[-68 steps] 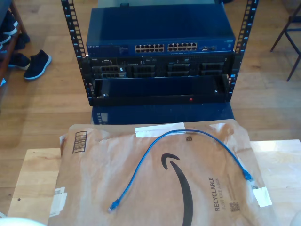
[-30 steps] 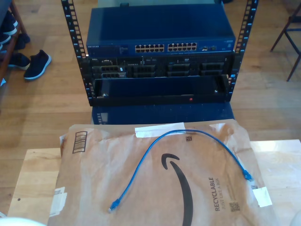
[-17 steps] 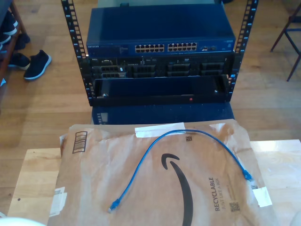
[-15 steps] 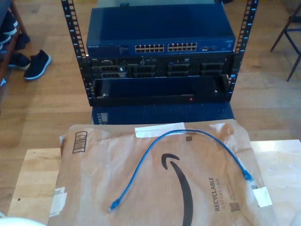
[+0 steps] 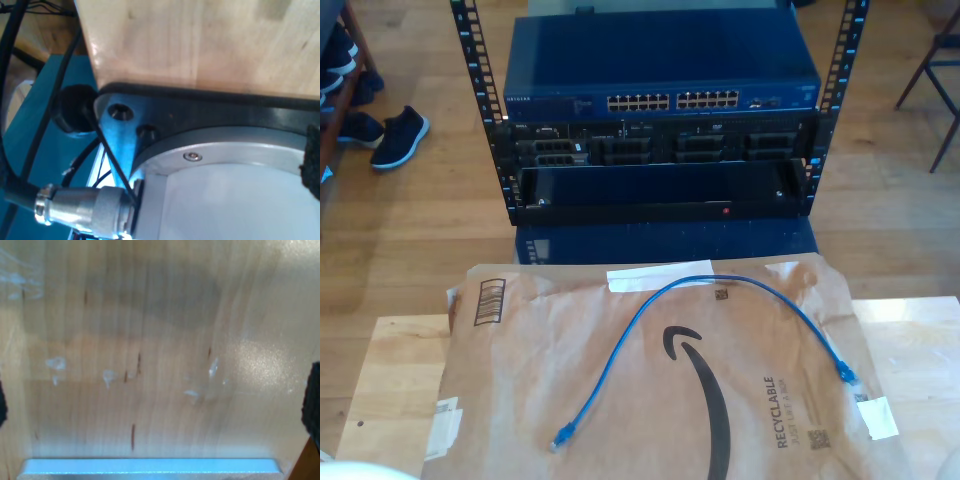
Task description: Grab the cable and plug it in
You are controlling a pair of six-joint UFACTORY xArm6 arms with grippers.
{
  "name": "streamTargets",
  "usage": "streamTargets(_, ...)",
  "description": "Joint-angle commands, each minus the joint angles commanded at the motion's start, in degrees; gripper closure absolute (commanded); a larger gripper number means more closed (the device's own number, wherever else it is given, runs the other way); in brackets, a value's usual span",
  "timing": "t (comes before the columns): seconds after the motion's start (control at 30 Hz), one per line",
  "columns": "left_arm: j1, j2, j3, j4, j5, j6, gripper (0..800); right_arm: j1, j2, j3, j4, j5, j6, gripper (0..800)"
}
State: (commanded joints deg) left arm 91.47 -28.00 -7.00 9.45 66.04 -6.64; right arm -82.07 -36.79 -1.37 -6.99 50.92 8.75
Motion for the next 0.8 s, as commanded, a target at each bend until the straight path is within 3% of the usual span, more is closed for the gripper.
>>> streamTargets(0.6,-0.1,0.3,-0.1,0.2,0.3,0.0,1,0.0,0.0,0.0,0.0,0.1,0.0,3)
streamTargets(0.8,-0.1,-0.6,-2.7,0.3,3.7,-0.4,1,1.1,-6.1,-5.6,0.4,7.3,0.4,6)
